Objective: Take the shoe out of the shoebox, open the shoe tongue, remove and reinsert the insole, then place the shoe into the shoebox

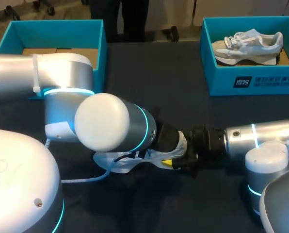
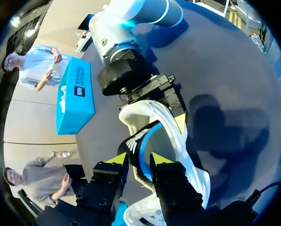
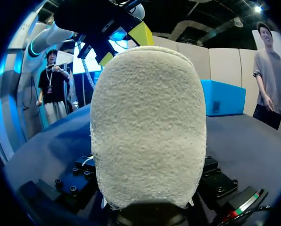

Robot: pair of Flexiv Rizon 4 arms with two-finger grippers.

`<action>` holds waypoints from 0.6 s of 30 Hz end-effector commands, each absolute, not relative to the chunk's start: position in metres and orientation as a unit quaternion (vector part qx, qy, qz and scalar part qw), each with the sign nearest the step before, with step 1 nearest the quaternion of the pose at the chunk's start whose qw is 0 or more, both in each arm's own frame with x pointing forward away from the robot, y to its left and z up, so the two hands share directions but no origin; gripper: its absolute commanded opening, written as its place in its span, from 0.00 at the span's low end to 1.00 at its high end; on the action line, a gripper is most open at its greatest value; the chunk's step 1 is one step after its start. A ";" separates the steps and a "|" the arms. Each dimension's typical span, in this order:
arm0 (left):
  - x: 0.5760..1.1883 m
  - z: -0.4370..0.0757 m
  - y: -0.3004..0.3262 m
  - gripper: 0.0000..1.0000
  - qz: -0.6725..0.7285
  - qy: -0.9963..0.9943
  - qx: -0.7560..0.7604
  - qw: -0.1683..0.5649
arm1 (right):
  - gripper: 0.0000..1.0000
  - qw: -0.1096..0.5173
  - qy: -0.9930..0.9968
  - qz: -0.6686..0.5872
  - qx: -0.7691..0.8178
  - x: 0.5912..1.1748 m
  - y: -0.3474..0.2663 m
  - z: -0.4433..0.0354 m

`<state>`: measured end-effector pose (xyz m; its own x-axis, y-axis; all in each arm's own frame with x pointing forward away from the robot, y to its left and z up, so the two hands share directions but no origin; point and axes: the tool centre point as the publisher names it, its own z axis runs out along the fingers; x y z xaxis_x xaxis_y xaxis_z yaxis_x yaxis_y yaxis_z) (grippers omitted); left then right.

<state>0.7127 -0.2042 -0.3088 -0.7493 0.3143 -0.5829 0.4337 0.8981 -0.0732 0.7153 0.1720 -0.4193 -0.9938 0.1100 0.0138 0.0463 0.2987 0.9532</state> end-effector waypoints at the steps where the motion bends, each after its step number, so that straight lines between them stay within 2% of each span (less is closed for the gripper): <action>1: 0.715 -0.309 -0.211 0.00 -0.101 0.930 0.190 0.299 | 0.00 0.028 0.806 0.589 0.049 0.715 0.174 -0.418; 18: 0.725 -0.300 -0.193 0.00 -0.167 0.936 0.106 0.292 | 0.00 0.028 0.806 0.589 0.049 0.715 0.174 -0.418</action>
<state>0.7238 -0.2007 -0.3016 -0.8057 0.0977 -0.5843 0.2852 0.9285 -0.2379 0.7157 0.1718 -0.4193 -0.9938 0.1104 0.0138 0.0464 0.2987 0.9532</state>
